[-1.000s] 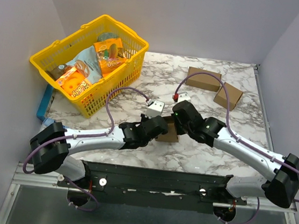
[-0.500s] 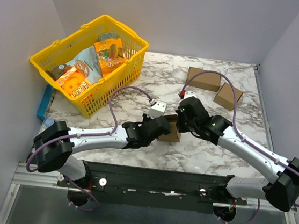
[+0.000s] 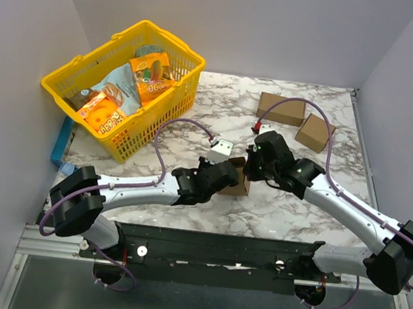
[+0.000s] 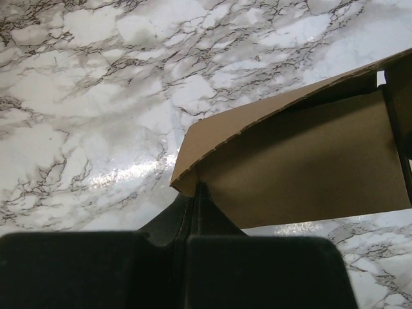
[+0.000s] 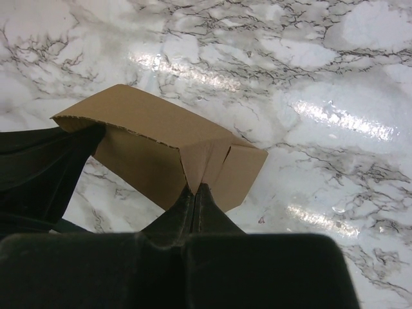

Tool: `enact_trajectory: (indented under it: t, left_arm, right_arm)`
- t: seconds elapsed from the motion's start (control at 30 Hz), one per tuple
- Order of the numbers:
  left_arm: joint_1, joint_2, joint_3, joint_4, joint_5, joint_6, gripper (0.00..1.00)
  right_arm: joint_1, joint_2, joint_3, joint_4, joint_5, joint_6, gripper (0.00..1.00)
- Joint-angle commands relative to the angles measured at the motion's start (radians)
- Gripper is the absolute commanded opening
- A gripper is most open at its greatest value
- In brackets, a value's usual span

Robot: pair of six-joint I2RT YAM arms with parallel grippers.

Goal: Fold the paper box

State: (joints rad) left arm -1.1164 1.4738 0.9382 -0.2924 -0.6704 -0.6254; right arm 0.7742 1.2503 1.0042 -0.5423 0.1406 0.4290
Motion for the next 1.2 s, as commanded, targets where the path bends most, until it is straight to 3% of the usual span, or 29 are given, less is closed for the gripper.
enact_trajectory:
  t: [0.0,0.9,1.17]
  left_arm:
    - [-0.026,0.074,-0.035,-0.128,0.111,0.007,0.0]
    - [-0.031,0.059,-0.001,-0.134,0.117,0.012,0.0]
    - [-0.031,0.072,-0.003,-0.133,0.121,0.013,0.0]
  right_arm:
    - [-0.01,-0.029,-0.015,0.108,-0.099,0.039,0.01]
    - [-0.023,-0.041,-0.11,0.091,-0.067,0.028,0.01]
    - [-0.023,-0.025,-0.042,0.104,-0.091,0.028,0.01]
